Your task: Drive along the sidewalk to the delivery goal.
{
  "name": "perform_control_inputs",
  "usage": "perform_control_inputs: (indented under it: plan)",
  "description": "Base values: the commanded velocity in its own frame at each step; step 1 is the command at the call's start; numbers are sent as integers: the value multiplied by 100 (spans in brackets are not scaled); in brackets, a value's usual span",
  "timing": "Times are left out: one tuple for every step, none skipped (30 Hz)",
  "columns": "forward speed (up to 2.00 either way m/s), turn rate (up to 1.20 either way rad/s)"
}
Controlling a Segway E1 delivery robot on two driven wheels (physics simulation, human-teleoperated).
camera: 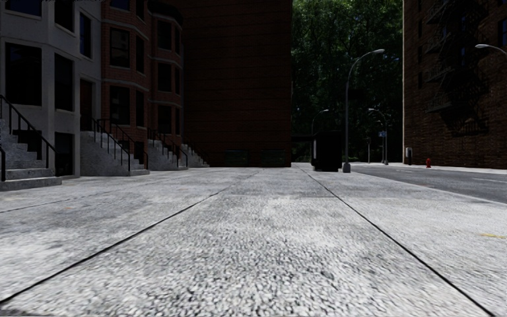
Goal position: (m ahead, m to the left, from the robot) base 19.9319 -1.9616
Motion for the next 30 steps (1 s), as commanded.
perform_control_inputs:
  plan:
    - [200, 0]
    - [200, 0]
    - [200, 0]
    - [200, 0]
    - [200, 0]
    - [200, 0]
    - [200, 0]
    - [200, 0]
    - [200, 0]
    - [200, 0]
    - [200, 0]
    - [200, 0]
    - [200, 0]
    - [200, 0]
    - [200, 0]
    - [200, 0]
    - [200, 0]
    - [200, 0]
    - [200, 0]
    - [200, 0]
    - [200, 0]
    - [200, 0]
    - [200, 0]
    - [200, 0]
    - [200, 0]
    - [200, 0]
    - [200, 0]
    - [200, 0]
    - [200, 0]
    - [200, 0]
